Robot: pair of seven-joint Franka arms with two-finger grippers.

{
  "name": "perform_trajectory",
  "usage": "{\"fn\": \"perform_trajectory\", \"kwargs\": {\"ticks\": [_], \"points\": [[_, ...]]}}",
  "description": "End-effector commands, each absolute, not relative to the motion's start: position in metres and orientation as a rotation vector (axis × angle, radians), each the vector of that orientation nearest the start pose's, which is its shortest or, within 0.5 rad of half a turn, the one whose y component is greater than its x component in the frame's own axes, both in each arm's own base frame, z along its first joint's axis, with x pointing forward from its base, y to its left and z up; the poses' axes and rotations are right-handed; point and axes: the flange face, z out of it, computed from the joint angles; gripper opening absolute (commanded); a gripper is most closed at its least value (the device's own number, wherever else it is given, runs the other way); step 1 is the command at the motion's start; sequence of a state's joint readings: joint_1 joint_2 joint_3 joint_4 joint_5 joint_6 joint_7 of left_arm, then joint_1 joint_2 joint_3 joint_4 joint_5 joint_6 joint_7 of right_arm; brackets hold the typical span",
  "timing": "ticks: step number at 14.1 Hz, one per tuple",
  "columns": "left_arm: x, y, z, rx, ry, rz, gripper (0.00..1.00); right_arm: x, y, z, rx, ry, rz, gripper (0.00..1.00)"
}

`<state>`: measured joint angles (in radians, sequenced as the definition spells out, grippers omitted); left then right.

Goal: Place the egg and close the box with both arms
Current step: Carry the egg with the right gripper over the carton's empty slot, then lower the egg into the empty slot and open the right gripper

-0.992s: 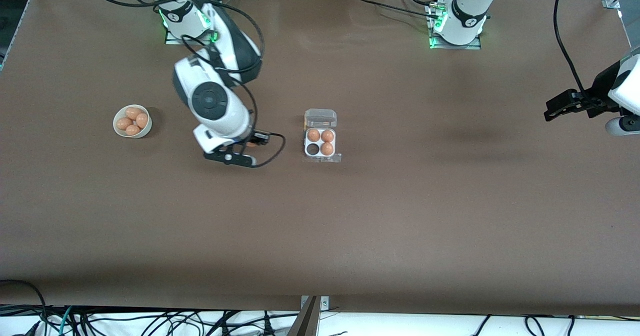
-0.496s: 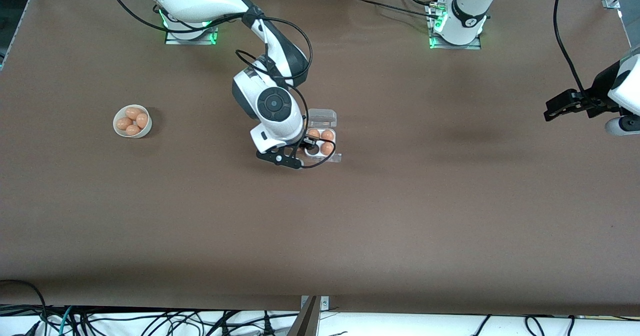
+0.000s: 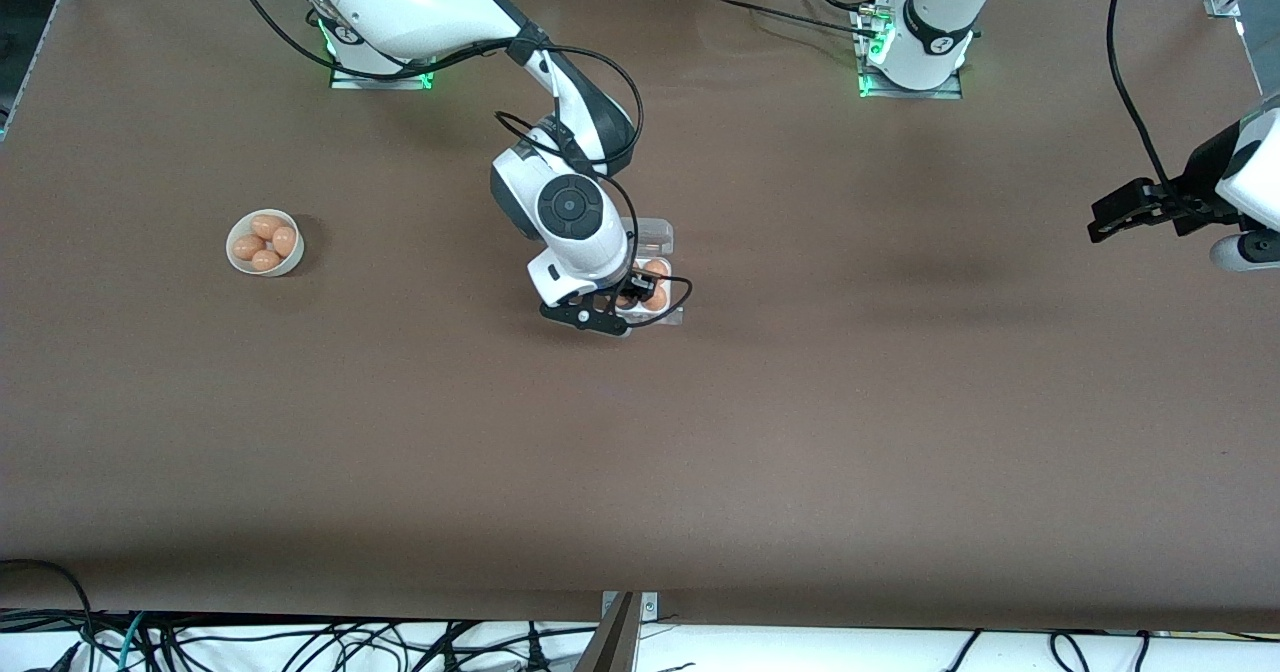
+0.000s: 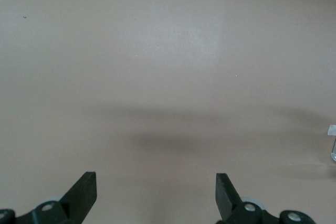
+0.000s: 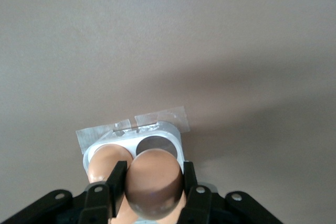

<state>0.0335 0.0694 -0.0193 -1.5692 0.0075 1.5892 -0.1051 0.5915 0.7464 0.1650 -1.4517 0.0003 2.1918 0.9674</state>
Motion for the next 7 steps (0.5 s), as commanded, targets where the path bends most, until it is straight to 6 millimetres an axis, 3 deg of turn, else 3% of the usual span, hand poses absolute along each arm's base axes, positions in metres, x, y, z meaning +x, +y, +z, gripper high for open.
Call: {"fn": "perform_trajectory", "kwargs": {"ticks": [1, 3, 5, 6, 7], "points": [[0.5747, 0.0093, 0.5928, -3.119, -0.16, 0.08, 1.0, 0.5407, 0.4885, 0.2461, -3.023, 0.4, 0.133, 0.19], [0.5747, 0.0102, 0.5928, -3.119, -0.162, 0.08, 1.0, 0.5383, 0.491, 0.245, -3.025, 0.392, 0.136, 0.2], [0.5747, 0.0076, 0.5928, -3.119, -0.157, 0.08, 1.0, 0.5368, 0.4926, 0.245, -3.025, 0.387, 0.137, 0.31], [0.5747, 0.0085, 0.5928, -3.119, -0.16, 0.08, 1.0, 0.5374, 0.4919, 0.2449, -3.027, 0.39, 0.134, 0.61], [0.5747, 0.0085, 0.5928, -3.119, -0.157, 0.08, 1.0, 0.5368, 0.4926, 0.245, -3.026, 0.386, 0.135, 0.82]]}}
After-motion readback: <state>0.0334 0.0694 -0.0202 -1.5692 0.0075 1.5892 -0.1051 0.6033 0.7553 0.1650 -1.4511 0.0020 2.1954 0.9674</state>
